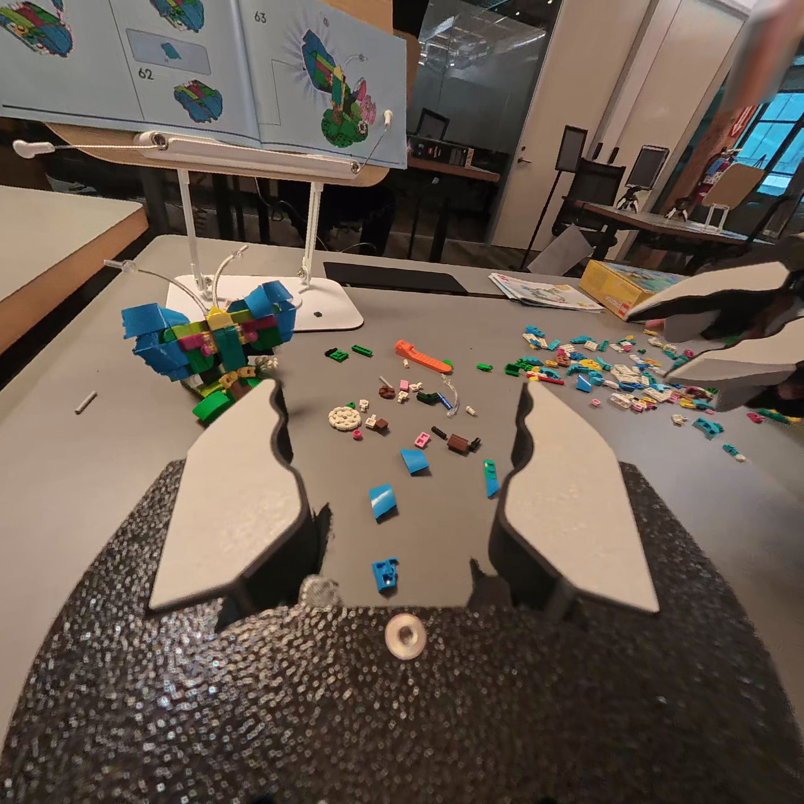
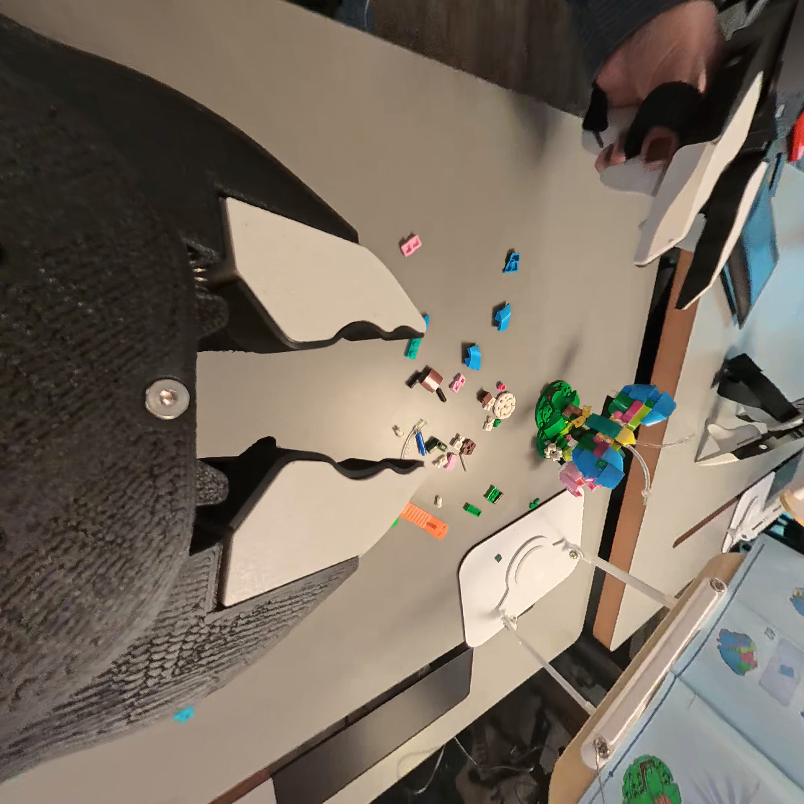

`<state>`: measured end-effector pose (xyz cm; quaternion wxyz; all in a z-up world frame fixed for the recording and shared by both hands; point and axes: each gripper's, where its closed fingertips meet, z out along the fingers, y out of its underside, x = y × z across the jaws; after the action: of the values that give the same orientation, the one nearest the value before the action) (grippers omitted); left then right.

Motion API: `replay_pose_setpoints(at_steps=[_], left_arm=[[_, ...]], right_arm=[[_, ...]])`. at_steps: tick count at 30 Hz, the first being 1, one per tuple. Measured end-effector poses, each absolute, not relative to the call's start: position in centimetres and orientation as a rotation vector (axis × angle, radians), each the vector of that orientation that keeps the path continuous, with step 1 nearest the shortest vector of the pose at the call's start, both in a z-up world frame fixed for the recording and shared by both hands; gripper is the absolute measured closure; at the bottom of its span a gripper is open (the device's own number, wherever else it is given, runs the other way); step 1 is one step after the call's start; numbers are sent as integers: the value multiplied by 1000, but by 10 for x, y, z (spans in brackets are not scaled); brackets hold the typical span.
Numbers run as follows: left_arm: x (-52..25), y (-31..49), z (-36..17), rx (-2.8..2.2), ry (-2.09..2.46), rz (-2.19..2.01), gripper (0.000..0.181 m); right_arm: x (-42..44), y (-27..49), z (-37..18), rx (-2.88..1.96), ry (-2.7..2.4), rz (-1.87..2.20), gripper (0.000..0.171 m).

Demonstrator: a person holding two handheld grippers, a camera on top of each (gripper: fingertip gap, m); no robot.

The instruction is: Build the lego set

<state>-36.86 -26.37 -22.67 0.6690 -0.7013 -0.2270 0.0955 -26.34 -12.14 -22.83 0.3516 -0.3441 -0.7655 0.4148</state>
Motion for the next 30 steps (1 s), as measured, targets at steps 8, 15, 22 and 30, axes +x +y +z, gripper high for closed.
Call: replay_pose_setpoints(at_steps=[8,15,22,30], left_arm=[[-346,-283,-228,-1540,-510,238,82],[-346,-272,-214,-1436,-484,351,82],[-393,-221,-181,-1251,-424,606,93],[-438,-187,-192,-1225,-403,758,97]], right_arm=[[-253,-135,-236,-1023,-1840,1206,120],[-279,-100,-231,-1198,-1528,1239,120],[-379,-35,-189,-1180,-1309,1109,123],[-543,9,-121,-980,-1327,864,167]])
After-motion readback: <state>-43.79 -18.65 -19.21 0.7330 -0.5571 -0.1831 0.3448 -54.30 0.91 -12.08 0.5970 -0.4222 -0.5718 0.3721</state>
